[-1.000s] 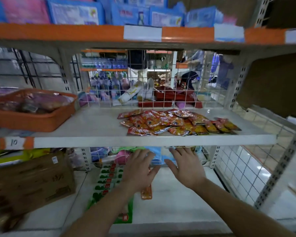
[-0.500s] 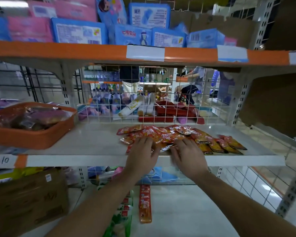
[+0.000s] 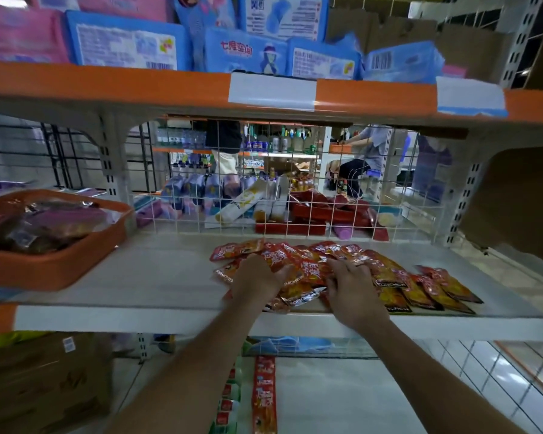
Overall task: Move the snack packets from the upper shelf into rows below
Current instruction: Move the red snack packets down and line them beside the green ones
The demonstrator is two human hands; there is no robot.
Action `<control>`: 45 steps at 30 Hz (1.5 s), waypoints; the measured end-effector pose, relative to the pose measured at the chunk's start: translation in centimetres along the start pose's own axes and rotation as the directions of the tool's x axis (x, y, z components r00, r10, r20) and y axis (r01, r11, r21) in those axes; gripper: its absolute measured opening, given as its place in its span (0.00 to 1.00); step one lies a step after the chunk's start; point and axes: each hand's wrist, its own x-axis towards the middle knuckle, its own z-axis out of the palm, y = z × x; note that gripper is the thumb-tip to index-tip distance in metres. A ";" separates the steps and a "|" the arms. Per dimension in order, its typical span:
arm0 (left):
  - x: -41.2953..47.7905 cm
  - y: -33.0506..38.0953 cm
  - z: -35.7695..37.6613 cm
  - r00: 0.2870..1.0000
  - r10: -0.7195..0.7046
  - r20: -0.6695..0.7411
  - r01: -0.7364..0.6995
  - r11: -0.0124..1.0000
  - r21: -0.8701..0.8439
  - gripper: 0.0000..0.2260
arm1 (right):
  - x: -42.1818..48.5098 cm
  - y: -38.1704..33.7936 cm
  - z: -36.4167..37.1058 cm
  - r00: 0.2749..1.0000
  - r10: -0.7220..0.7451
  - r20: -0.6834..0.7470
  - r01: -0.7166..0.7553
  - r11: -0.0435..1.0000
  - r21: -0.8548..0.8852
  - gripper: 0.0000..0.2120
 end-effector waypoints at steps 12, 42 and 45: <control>-0.5 0.7 -1.4 0.979 0.007 0.202 0.032 0.981 -0.190 0.24 | 0.3 0.0 0.0 0.998 0.000 0.058 -0.002 1.000 0.022 0.23; -3.8 -2.4 -2.8 0.972 0.224 0.078 -0.083 0.632 -0.770 0.16 | 0.3 -0.9 -4.8 0.968 0.090 -0.233 -0.093 0.996 0.000 0.16; -4.1 -2.1 -3.0 0.976 0.205 0.079 -0.065 0.614 -0.786 0.16 | 0.0 -1.2 -5.7 0.988 0.140 -0.071 -0.118 0.959 0.258 0.19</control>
